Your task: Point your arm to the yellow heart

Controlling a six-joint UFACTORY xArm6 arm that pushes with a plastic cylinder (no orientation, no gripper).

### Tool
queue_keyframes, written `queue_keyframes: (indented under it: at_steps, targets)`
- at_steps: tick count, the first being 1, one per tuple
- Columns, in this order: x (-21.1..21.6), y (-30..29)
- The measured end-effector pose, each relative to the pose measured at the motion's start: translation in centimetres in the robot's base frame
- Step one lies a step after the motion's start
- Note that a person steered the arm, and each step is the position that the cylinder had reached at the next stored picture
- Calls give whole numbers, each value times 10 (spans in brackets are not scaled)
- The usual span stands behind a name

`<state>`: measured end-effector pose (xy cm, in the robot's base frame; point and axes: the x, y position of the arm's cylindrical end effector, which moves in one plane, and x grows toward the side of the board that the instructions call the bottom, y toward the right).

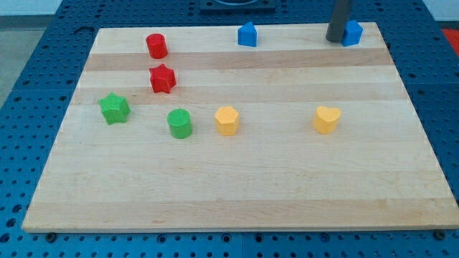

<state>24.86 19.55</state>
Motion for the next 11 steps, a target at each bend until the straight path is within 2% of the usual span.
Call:
queue_keyframes:
  at_steps: [2, 4, 7, 9, 11]
  targets:
    - [48, -17]
    - [123, -50]
    - [145, -125]
    - [175, -129]
    - [180, -129]
